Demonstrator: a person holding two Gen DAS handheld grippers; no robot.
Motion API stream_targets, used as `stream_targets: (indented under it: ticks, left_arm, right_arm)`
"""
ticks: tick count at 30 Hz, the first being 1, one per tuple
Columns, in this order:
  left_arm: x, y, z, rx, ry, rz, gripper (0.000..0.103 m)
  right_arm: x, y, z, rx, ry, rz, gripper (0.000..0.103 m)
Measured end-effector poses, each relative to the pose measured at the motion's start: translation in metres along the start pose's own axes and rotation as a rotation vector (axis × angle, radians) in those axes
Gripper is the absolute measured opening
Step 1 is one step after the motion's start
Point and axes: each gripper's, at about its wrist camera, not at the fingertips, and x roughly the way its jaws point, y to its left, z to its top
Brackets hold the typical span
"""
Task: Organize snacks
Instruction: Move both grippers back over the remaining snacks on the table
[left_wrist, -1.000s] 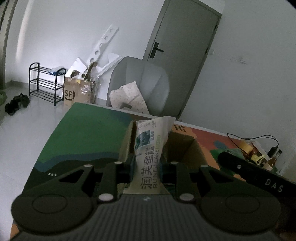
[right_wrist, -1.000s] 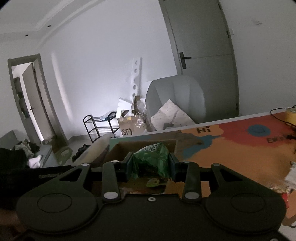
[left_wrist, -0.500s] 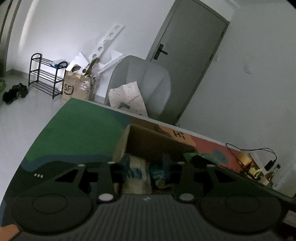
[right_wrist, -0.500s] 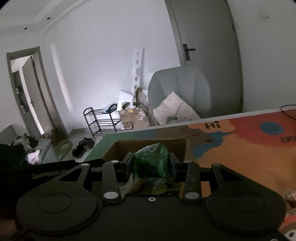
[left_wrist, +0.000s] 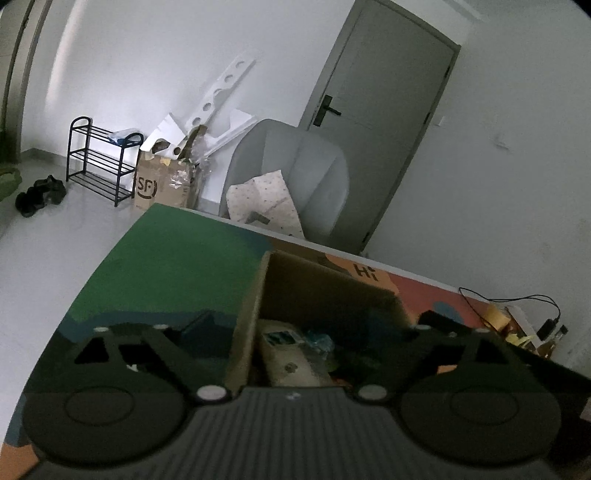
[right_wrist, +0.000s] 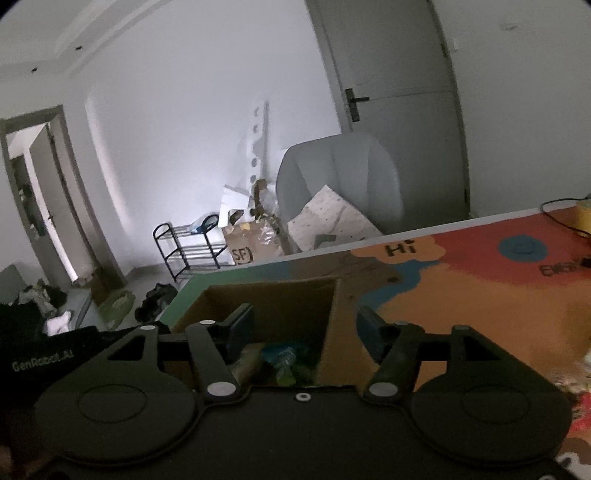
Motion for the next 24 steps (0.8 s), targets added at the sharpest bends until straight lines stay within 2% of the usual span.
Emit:
stream_targets:
  ticks: [9,14,21,24]
  left_arm:
    - [-0.010,-0.021,-0.007,0.020,-0.015,0.011,0.103]
    - [-0.010,-0.036,-0.013,0.056,0.003,-0.005,0.103]
    - [-0.016,-0.074,-0.024,0.114,0.014,-0.074,0.103]
    - [-0.018,-0.090,-0.031,0.153,0.032,-0.103,0.103]
  right_arm:
    - [-0.028,-0.032,-0.001,0.014,-0.030,-0.049,0.087]
    - [-0.048,-0.051,-0.001,0.026,-0.043,-0.080,0.094]
    - [-0.085,-0.082,0.001,0.041,-0.071,-0.153,0.103]
    - [-0.101,-0.095,0.002,0.050,-0.082,-0.186,0.103]
